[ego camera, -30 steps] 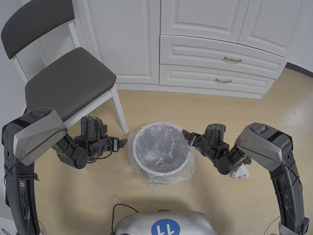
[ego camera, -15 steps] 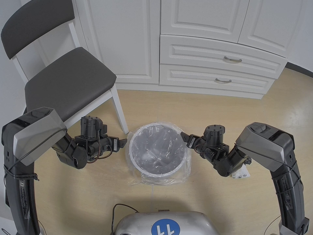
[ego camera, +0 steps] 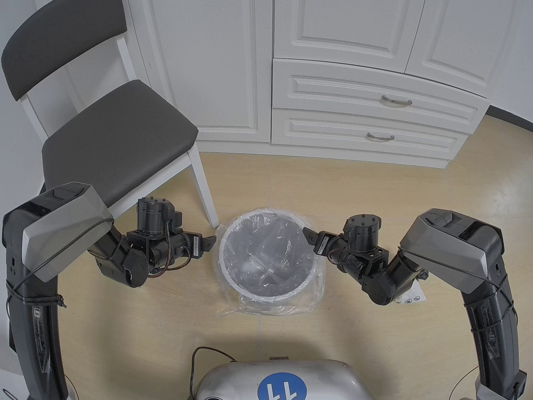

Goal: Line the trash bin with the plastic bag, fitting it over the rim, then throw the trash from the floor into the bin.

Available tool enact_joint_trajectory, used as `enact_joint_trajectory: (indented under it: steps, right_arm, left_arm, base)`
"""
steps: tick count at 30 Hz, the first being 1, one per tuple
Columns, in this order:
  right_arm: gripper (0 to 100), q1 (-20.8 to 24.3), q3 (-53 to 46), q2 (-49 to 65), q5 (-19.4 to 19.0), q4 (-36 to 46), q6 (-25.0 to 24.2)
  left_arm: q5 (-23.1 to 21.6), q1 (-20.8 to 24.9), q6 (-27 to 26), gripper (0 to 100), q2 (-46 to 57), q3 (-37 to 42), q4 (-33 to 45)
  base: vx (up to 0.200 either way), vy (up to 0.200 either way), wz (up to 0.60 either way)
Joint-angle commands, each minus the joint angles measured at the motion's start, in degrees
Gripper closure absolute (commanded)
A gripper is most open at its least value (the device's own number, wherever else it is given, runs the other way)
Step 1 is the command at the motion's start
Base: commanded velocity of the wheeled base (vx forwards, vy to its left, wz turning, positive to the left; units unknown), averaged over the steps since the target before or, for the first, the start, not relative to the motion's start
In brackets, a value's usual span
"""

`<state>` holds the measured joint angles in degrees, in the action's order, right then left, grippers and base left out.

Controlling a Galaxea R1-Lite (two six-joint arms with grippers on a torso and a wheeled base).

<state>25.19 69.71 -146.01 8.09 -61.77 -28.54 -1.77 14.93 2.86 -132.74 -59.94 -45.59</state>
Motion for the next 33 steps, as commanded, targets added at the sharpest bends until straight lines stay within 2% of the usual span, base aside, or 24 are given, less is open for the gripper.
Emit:
enact_joint_trajectory:
  steps: [1,21,33]
  right_arm:
    - [0,-0.40,0.26,0.64,-0.01,-0.19,-0.03]
    - [0,-3.83,5.09,-4.73,-0.45,0.33,-0.03]
    - [0,-3.13,4.83,-7.63,-0.71,0.77,0.06]
  left_arm:
    - [0.01,0.01,0.04,0,0.03,0.00,-0.02]
    - [0.01,0.01,0.04,0,0.03,0.09,-0.11]
    - [1.15,0.10,0.12,0,-0.41,0.09,-1.17]
  base:
    - [0.000,0.000,0.00]
    - [0.000,0.000,0.00]
    - [0.000,0.000,0.00]
